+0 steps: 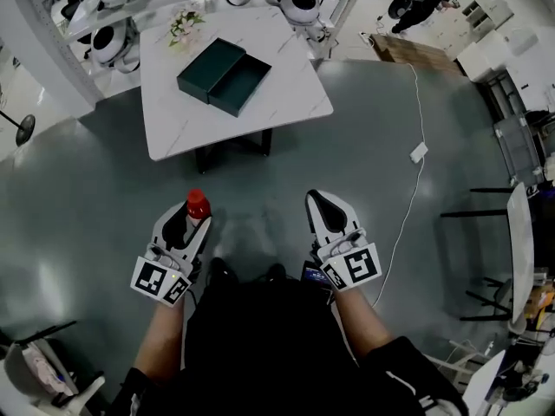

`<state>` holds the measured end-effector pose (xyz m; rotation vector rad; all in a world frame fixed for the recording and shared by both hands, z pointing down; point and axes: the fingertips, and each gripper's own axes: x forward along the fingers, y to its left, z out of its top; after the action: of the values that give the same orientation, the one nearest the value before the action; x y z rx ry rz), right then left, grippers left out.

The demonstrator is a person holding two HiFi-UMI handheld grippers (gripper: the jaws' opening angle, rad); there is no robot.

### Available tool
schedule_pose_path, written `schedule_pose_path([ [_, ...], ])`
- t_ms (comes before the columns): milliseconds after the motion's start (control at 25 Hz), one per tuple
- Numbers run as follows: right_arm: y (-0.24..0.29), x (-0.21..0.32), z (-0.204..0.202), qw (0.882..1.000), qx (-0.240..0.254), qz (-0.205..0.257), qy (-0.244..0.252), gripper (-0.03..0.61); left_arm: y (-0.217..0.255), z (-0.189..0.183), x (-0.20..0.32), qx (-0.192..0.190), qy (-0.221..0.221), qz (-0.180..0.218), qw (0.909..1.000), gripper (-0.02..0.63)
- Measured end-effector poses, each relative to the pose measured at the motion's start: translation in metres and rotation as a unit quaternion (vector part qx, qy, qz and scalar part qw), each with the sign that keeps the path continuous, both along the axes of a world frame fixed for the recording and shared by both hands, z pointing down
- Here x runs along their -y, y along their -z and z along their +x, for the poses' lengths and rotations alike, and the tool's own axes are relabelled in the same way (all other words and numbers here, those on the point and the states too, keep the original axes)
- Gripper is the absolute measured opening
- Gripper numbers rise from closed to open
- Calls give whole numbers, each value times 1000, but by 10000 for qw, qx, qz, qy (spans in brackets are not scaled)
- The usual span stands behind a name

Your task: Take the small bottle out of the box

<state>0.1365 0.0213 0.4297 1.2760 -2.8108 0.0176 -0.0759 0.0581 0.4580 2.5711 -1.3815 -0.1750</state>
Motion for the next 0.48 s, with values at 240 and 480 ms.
schedule_pose_path([
  [240, 4, -30, 55, 9972, 132, 308, 669, 38, -2, 91, 3, -45, -479, -111, 9988, 215],
  [480, -51, -23, 114, 9976, 502, -476, -3, 37, -9, 124, -18, 148, -259, -374, 9989, 215],
])
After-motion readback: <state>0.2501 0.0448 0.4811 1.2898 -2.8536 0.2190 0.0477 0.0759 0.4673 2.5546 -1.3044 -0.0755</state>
